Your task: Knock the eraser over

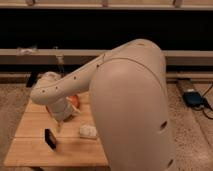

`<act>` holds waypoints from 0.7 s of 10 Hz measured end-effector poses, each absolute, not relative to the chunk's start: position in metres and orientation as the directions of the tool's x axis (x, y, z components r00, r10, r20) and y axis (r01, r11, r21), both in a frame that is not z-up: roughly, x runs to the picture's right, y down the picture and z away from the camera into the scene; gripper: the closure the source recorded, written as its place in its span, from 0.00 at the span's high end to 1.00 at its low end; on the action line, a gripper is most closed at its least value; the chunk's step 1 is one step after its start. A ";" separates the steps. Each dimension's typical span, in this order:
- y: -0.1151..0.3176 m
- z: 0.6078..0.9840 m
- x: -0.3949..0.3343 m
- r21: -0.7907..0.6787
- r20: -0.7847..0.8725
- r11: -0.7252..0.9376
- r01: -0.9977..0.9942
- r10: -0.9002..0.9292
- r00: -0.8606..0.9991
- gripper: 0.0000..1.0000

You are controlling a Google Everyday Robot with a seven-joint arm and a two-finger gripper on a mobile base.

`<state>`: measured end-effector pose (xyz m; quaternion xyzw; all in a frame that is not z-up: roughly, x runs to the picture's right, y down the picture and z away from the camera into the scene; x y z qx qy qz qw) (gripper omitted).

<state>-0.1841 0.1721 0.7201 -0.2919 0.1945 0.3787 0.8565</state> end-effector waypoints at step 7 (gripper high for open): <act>0.191 0.718 -0.219 -0.436 -0.531 0.582 -0.686 0.449 0.718 0.80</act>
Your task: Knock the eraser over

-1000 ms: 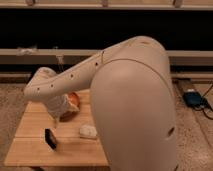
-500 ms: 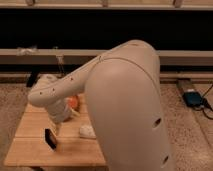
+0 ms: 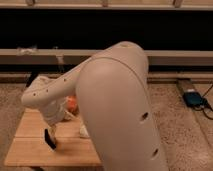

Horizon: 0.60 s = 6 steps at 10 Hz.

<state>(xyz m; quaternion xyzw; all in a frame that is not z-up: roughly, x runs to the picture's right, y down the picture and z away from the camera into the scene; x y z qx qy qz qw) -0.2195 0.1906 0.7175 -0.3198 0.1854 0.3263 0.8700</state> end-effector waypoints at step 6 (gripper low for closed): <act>0.188 0.719 -0.257 -0.506 -0.481 0.563 -0.653 0.444 0.756 0.80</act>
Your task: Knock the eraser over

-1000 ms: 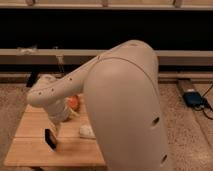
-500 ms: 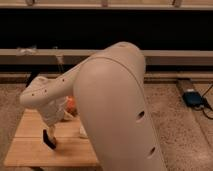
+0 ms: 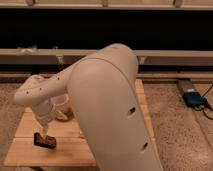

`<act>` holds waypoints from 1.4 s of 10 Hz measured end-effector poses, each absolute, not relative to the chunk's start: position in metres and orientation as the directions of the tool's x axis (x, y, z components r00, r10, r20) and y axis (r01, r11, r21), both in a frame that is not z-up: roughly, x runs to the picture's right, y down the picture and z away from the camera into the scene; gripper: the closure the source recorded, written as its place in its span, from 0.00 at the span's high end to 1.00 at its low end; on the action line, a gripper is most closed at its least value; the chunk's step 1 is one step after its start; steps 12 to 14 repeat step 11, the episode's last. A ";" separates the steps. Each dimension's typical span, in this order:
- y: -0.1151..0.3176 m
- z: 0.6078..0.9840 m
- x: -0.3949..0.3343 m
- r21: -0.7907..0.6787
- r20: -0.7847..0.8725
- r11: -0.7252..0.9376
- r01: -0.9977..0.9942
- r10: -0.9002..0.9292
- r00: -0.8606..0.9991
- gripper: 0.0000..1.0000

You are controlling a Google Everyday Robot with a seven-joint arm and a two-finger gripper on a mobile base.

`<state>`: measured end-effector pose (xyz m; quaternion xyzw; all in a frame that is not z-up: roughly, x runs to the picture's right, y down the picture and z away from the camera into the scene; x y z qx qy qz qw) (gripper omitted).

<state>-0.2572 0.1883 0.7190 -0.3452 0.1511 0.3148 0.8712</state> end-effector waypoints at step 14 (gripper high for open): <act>0.156 0.714 -0.230 -0.499 -0.459 0.449 -0.741 0.589 0.665 0.80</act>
